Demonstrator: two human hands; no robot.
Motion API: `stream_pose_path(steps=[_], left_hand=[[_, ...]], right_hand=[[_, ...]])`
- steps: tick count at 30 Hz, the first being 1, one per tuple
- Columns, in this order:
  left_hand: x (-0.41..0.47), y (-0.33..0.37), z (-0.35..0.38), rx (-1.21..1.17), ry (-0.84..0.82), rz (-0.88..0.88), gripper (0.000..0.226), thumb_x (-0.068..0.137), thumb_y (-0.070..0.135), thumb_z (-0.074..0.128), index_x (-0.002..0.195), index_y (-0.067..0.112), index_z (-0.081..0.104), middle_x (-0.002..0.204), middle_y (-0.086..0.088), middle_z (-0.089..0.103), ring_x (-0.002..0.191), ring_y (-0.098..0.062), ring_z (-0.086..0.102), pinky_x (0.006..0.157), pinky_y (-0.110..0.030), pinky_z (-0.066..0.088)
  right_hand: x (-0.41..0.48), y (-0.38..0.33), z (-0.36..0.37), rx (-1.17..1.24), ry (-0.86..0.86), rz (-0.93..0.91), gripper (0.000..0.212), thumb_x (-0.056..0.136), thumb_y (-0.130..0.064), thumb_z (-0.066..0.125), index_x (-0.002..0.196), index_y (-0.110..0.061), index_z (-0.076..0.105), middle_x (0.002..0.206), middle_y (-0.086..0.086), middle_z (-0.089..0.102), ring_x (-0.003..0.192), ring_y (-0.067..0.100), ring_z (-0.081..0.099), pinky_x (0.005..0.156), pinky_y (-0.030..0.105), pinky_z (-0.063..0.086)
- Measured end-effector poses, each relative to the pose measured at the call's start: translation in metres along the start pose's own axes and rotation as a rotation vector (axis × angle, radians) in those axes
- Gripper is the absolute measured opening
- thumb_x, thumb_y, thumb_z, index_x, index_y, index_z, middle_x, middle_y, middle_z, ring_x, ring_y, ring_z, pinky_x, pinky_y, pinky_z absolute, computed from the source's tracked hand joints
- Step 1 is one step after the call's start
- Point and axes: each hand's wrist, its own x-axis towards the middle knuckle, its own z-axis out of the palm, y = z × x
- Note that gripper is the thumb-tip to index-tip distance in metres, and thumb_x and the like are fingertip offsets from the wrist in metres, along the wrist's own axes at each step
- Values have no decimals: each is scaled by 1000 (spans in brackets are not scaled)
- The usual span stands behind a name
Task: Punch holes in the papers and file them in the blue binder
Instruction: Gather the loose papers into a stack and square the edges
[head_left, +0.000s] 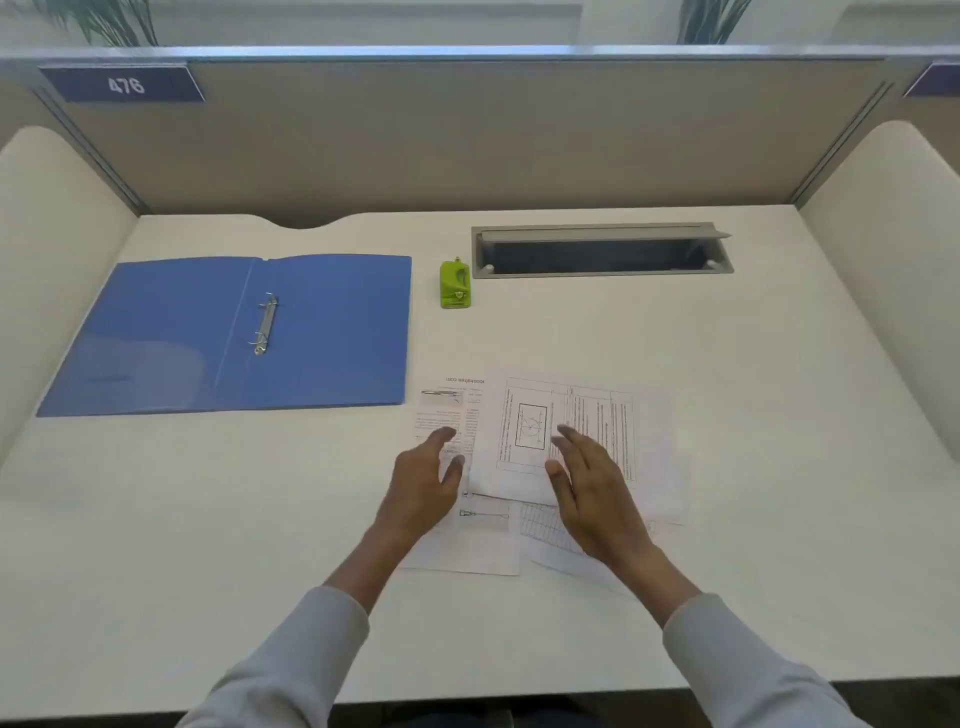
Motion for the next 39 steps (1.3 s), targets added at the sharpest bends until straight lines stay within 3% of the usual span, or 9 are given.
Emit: stream_pose_path(steps=[3, 6, 13, 22, 24, 27, 30, 35, 39], left_hand=[[-8, 6, 15, -103, 33, -76, 43, 97, 16, 63, 139, 8, 55, 133, -8, 66, 115, -24, 66, 94, -22, 49], [-11, 12, 25, -117, 32, -107, 45, 96, 13, 63, 140, 7, 54, 133, -8, 65, 113, -22, 64, 92, -20, 48], [-10, 17, 35, -140, 76, -135, 49, 95, 11, 63, 142, 9, 49, 135, -8, 63, 114, -23, 63, 97, -31, 53], [-9, 25, 43, -300, 157, -294, 71, 87, 12, 73, 147, 18, 33, 133, 5, 56, 90, -13, 67, 90, -41, 59], [-8, 26, 43, -374, 159, -383, 73, 86, 16, 76, 146, 18, 36, 127, 6, 58, 88, -9, 66, 90, -40, 59], [-9, 26, 48, -499, 105, -478, 66, 84, 22, 79, 140, 23, 44, 113, 7, 65, 97, -15, 69, 94, -42, 58], [-14, 31, 57, -644, 82, -515, 52, 82, 15, 80, 125, 26, 53, 107, 3, 74, 82, -12, 76, 87, -43, 62], [-16, 44, 56, -681, 108, -467, 48, 87, 5, 74, 126, 25, 54, 108, 3, 67, 80, -10, 74, 74, -34, 65], [-9, 49, 40, -711, 101, -407, 47, 88, 3, 72, 127, 24, 56, 111, -2, 69, 83, -17, 76, 73, -35, 65]], right_hand=[[-10, 6, 13, -23, -32, 64, 47, 104, -41, 38, 136, -12, 56, 153, 5, 48, 142, 22, 43, 116, 42, 38], [-17, 11, 25, -41, -52, 87, 44, 104, -37, 42, 136, -12, 56, 152, 6, 49, 142, 22, 43, 117, 40, 37], [-21, 14, 35, -83, -40, 86, 42, 103, -36, 44, 135, -12, 57, 149, 5, 51, 138, 22, 47, 116, 38, 37], [-26, 15, 43, -166, -66, 77, 41, 102, -38, 41, 132, -14, 57, 150, 6, 50, 139, 26, 44, 116, 47, 37], [-26, 15, 43, -179, -78, 77, 42, 102, -39, 40, 133, -15, 55, 151, 5, 49, 140, 26, 43, 116, 46, 36], [-26, 15, 42, -181, -85, 79, 43, 102, -39, 39, 134, -15, 54, 152, 6, 48, 140, 26, 42, 117, 46, 35], [-26, 12, 40, -166, -98, 84, 44, 103, -40, 37, 135, -15, 53, 152, 6, 47, 142, 25, 41, 118, 47, 33], [-19, 12, 32, -106, -36, 110, 42, 102, -36, 41, 134, -14, 55, 150, 5, 48, 143, 21, 40, 124, 48, 23], [-3, 19, 15, -46, 72, 133, 37, 101, -29, 50, 131, -10, 59, 147, 8, 51, 139, 23, 43, 118, 49, 32]])
